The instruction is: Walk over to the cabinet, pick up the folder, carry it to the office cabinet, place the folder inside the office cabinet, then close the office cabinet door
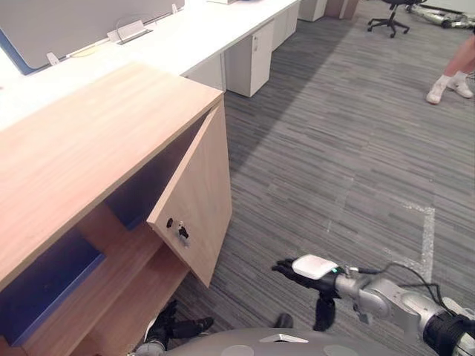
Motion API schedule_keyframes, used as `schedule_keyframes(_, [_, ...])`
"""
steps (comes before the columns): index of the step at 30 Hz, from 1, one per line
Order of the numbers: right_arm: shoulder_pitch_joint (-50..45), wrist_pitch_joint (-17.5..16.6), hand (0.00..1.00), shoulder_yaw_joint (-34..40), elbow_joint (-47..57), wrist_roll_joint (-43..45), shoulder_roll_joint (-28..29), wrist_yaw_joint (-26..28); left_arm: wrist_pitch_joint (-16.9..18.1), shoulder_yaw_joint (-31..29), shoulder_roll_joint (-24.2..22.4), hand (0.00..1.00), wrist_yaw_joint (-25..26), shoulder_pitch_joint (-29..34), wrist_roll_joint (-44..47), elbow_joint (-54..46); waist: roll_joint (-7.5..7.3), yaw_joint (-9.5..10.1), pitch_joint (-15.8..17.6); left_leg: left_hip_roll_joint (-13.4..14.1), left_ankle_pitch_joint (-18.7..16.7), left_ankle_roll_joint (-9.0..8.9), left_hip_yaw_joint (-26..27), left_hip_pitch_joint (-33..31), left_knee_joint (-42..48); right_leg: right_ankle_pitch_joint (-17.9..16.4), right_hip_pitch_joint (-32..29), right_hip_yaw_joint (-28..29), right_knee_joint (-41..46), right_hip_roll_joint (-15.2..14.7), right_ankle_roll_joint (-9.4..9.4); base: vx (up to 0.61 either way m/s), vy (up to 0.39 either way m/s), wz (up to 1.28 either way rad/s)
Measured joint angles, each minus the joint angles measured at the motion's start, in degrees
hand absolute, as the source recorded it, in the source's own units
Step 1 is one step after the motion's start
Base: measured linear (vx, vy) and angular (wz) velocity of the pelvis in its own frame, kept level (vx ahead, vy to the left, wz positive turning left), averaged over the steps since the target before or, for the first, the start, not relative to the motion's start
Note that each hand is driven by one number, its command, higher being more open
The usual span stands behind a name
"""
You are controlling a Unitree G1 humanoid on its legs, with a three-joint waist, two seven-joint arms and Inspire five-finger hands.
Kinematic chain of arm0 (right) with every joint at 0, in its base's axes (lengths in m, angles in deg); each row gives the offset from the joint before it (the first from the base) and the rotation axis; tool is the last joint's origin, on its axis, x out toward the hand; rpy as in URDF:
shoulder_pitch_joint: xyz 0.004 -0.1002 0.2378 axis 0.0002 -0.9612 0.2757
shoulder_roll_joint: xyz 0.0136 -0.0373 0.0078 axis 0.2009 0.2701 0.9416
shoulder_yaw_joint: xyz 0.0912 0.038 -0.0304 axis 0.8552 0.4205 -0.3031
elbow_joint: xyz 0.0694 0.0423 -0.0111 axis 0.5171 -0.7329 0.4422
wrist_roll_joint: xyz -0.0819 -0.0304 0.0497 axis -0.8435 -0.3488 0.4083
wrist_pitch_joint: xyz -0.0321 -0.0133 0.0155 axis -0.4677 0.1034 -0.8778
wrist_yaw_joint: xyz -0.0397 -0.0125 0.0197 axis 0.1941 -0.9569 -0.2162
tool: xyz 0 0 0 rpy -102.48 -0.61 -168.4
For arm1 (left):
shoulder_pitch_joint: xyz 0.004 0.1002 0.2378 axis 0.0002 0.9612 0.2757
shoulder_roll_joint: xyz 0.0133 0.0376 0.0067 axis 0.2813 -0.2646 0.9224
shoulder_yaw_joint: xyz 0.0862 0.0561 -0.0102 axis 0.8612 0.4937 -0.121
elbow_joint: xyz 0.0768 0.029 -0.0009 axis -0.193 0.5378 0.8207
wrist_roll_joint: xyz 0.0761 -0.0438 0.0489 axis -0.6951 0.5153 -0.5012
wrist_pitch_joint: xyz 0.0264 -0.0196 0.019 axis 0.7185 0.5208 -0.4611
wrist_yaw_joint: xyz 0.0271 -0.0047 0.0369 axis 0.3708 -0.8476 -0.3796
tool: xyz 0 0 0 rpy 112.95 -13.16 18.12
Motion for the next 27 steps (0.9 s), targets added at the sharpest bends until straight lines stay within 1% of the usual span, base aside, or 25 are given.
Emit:
schedule_keyframes(4, [-2.5,1.6,1.00,5.9,-9.5,-2.9,6.5,0.0,0.0,1.0,0.2,1.00,0.0,-1.2,-0.2,1.1,0.20,-0.34,1.2,-0.4,-0.4,0.29,-0.5,1.2,0.4,-0.4,1.7,-0.5,0.0,-0.5,0.35,0.08,0.114,0.07])
schedule_keyframes(6, [-2.6,4.1,1.00,10.2,-19.0,-4.2,12.7,-0.2,0.0,1.1,0.1,1.00,0.0,-2.3,-2.2,1.8,0.55,-0.25,1.5,-0.6,-1.2,0.52,-0.9,1.5,0.9,-0.5,2.5,-0.8,0.0,-0.8,0.64,0.02,0.137,0.12])
schedule_keyframes(7, [-2.6,4.9,1.00,13.0,-22.5,-4.2,15.2,-0.4,0.0,1.2,0.1,1.00,0.0,-2.8,-2.3,2.4,0.61,-0.14,1.5,-0.6,-1.5,0.36,-1.0,1.5,0.9,-0.6,2.6,-0.9,0.0,-0.8,0.71,0.00,0.098,0.06])
schedule_keyframes(8, [-2.2,6.3,1.00,18.0,-26.3,-4.1,18.2,-0.9,0.0,0.9,0.1,1.00,0.0,-3.1,-2.4,3.2,0.57,-0.28,1.6,-0.5,-1.8,0.16,-1.0,1.6,0.9,-0.5,2.7,-1.0,0.0,-0.8,0.77,-0.01,0.105,0.08])
schedule_keyframes(9, [-1.9,8.1,1.00,24.6,-31.0,-3.9,21.5,-1.4,0.0,-0.2,0.3,1.00,-0.1,-3.8,-2.5,4.6,0.42,-0.59,1.5,-0.5,-2.0,-0.03,-1.2,1.9,0.9,-0.6,3.2,-1.2,-0.1,-0.9,0.89,-0.01,0.099,0.11])
schedule_keyframes(10, [-1.6,9.2,1.00,27.5,-33.0,-2.0,22.7,-1.4,0.0,-1.3,0.3,1.00,-0.1,-4.1,-2.8,5.6,0.21,-0.89,1.4,-0.5,-2.1,-0.07,-1.3,1.9,0.9,-0.7,3.4,-1.4,-0.1,-0.9,1.06,-0.02,0.086,0.15])
schedule_keyframes(11, [-1.6,11.6,1.00,32.9,-36.3,1.3,24.8,-1.4,-0.1,-4.5,0.4,1.00,-0.1,-4.8,-4.1,7.7,-0.02,-1.46,1.3,-0.4,-2.2,-0.20,-1.3,2.0,0.9,-0.9,3.5,-1.5,-0.3,-0.7,1.24,-0.01,0.047,0.06])
schedule_keyframes(12, [-2.2,13.1,1.00,36.9,-38.2,4.4,26.3,-2.1,-0.3,-6.9,0.6,1.00,0.1,-5.2,-4.4,9.1,-0.58,-1.77,1.1,-0.3,-2.2,-0.24,-1.2,2.1,0.9,-0.9,3.5,-1.4,-0.4,-0.6,1.20,0.00,0.052,-0.06])
schedule_keyframes(13, [-3.9,14.8,1.00,42.0,-39.6,10.2,28.2,-4.0,-0.9,-10.1,0.6,1.00,1.0,-5.5,-4.6,10.6,-1.19,-1.97,1.0,-0.1,-2.3,-0.35,-0.7,2.5,0.8,-1.0,3.6,-1.1,-0.4,-0.4,1.15,0.01,0.038,-0.15])
schedule_keyframes(14, [-4.8,15.4,1.00,44.2,-40.1,13.2,29.0,-5.1,-1.4,-11.2,0.6,1.00,1.5,-5.4,-4.6,11.0,-1.41,-2.09,0.9,0.0,-2.3,-0.42,-0.4,2.8,0.8,-1.0,3.7,-0.8,-0.4,-0.3,1.13,0.02,0.065,-0.23])
schedule_keyframes(16, [-9.8,16.6,1.00,51.0,-41.6,30.1,32.1,-9.1,-2.7,-14.4,0.3,1.00,3.3,-5.0,-4.6,11.8,-1.58,-2.90,0.9,0.3,-2.8,-0.73,0.6,3.9,0.8,-1.0,4.1,0.2,-0.4,0.1,1.09,0.02,0.067,-0.24])
schedule_keyframes(17, [-10.8,16.6,1.00,52.4,-42.1,33.6,33.1,-9.8,-2.8,-15.0,0.2,1.00,3.7,-4.9,-4.6,11.9,-1.55,-3.45,0.9,0.3,-2.8,-0.73,0.7,4.1,0.8,-1.0,4.2,0.2,-0.4,0.1,1.09,0.00,0.057,-0.16])
schedule_keyframes(18, [-12.5,16.6,1.00,54.4,-42.6,41.0,35.0,-11.1,-2.9,-15.4,0.0,1.00,4.7,-5.0,-4.6,12.2,-1.42,-4.33,1.0,0.3,-2.8,-0.73,0.7,4.1,0.8,-1.0,4.1,0.3,-0.4,0.1,1.10,-0.01,0.063,-0.08])
schedule_keyframes(19, [-14.0,16.4,1.00,56.3,-42.9,46.5,36.7,-12.0,-2.9,-15.3,-0.2,1.00,5.4,-5.0,-4.6,12.2,-1.27,-5.01,1.0,0.3,-2.8,-0.73,0.8,4.1,0.8,-1.0,4.0,0.3,-0.4,0.1,1.10,-0.02,0.049,-0.05])
schedule_keyframes(20, [-14.2,16.4,1.00,56.7,-43.0,47.3,37.0,-12.3,-2.9,-15.3,-0.3,1.00,5.5,-5.0,-4.6,12.2,-1.24,-5.07,1.0,0.3,-2.8,-0.73,0.8,4.1,0.8,-1.0,4.0,0.3,-0.4,0.1,1.10,-0.04,0.051,-0.01])
schedule_keyframes(21, [-15.5,16.4,1.00,58.5,-43.5,52.0,39.2,-13.0,-2.8,-15.3,-0.8,1.00,6.0,-5.1,-4.5,12.2,-1.06,-5.37,1.0,0.3,-2.8,-0.71,0.7,4.1,0.9,-1.0,4.1,0.3,-0.4,0.1,1.11,-0.04,0.055,0.01])
schedule_keyframes(22, [-16.0,16.2,1.00,59.6,-43.5,53.7,40.2,-13.1,-2.8,-15.2,-1.2,1.00,6.2,-5.1,-4.4,12.2,-1.00,-5.52,1.0,0.2,-2.8,-0.69,0.6,4.1,0.8,-1.0,4.1,0.3,-0.4,0.0,1.13,-0.05,0.056,0.02])
schedule_keyframes(24, [-16.1,15.9,1.00,59.7,-43.5,54.6,40.8,-13.6,-2.8,-14.0,-2.3,1.00,6.8,-4.9,-4.1,12.1,-0.99,-5.61,1.0,0.0,-2.7,-0.60,0.2,3.9,0.8,-1.0,4.1,0.1,-0.4,-0.2,1.20,-0.05,0.063,0.06])
schedule_keyframes(27, [-16.1,15.4,1.00,59.5,-43.4,54.6,40.5,-13.8,-2.6,-9.6,-2.4,1.00,8.5,-3.2,-3.7,8.7,-0.80,-5.56,1.1,-0.6,-2.3,-0.04,-1.4,3.2,0.6,-1.2,4.2,-1.0,-0.4,-0.8,1.50,-0.04,0.061,0.21])
